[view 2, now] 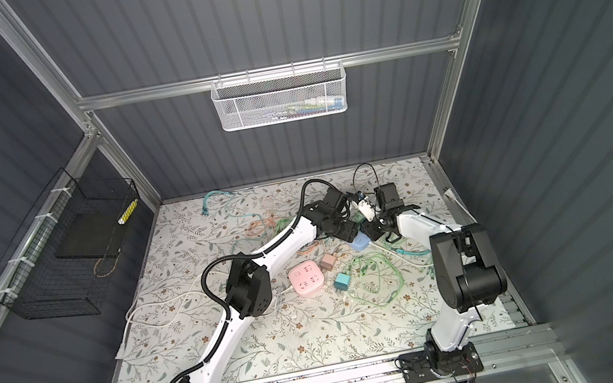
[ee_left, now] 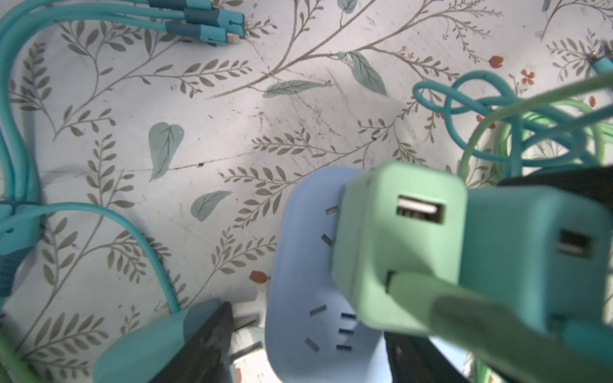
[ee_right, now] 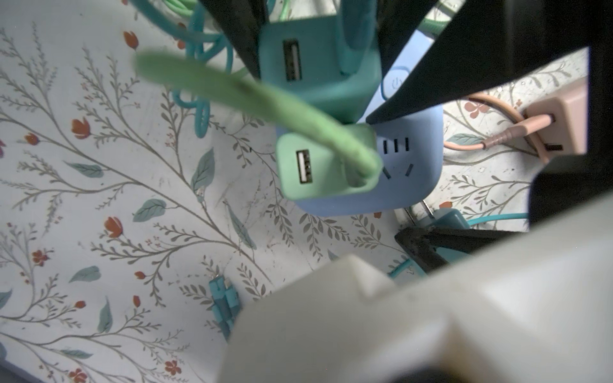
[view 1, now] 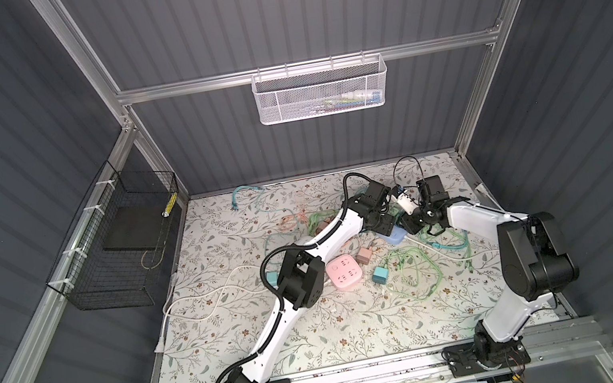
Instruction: Pull the plug off the socket
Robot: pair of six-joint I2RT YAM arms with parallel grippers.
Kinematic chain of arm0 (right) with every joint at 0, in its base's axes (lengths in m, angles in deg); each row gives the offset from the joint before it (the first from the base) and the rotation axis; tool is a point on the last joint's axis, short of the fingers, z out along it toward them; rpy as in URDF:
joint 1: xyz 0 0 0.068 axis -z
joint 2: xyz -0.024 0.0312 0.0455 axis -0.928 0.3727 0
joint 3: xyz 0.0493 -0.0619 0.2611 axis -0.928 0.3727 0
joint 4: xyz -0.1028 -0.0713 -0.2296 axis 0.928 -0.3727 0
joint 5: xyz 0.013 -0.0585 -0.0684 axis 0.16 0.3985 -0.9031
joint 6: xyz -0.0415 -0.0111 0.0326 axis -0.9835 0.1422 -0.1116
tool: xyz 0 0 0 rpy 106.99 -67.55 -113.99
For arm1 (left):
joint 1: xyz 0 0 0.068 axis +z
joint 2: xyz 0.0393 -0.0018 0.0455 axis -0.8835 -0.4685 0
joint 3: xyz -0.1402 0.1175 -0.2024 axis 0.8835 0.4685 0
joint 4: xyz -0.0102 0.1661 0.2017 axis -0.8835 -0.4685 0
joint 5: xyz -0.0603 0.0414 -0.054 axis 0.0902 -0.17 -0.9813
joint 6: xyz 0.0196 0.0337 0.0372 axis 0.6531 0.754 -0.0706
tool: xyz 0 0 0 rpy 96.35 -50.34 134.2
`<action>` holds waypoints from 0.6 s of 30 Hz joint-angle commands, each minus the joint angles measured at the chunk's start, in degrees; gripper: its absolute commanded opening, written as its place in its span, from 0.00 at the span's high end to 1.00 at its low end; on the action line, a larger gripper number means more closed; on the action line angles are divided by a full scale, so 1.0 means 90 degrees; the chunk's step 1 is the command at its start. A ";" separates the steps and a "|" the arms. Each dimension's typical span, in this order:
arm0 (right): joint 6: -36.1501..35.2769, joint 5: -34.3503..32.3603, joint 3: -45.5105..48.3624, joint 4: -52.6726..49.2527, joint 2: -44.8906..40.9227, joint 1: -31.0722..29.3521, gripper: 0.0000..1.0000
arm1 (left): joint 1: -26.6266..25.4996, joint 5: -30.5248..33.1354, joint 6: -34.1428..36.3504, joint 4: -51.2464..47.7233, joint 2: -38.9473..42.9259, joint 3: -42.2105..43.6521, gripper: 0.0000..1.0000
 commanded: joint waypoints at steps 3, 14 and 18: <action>0.0202 -0.0007 -0.0136 -0.0047 -0.0177 -0.0089 0.78 | 0.0041 0.0051 -0.0098 -0.0590 -0.0419 0.0322 0.28; 0.0503 0.0047 -0.0039 -0.0367 -0.0502 -0.0099 0.77 | 0.0062 -0.0175 -0.0308 -0.0556 -0.0500 0.0140 0.28; 0.0621 0.0050 0.0009 -0.0392 -0.0602 -0.0089 0.77 | 0.0101 -0.0292 -0.0394 -0.0436 -0.0420 0.0263 0.28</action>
